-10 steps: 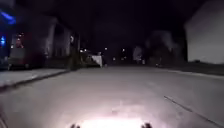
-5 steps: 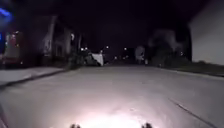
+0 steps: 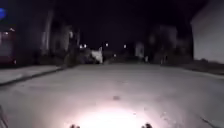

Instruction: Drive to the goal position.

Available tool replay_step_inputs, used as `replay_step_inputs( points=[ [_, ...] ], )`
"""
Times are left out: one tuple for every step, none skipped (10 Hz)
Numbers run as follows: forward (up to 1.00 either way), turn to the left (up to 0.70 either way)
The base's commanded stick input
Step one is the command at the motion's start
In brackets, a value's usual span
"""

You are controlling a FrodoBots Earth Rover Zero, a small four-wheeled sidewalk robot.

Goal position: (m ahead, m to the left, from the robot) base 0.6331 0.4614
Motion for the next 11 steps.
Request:
replay_step_inputs(
  points=[
    [1.00,0.00],
    [1.00,0.00],
    [1.00,0.00],
    [1.00,0.00],
    [1.00,0.00],
    [1.00,-0.02],
    [1.00,-0.12],
    [1.00,-0.23],
    [1.00,-0.33],
    [1.00,-0.40],
    [1.00,-0.39]
  ],
)
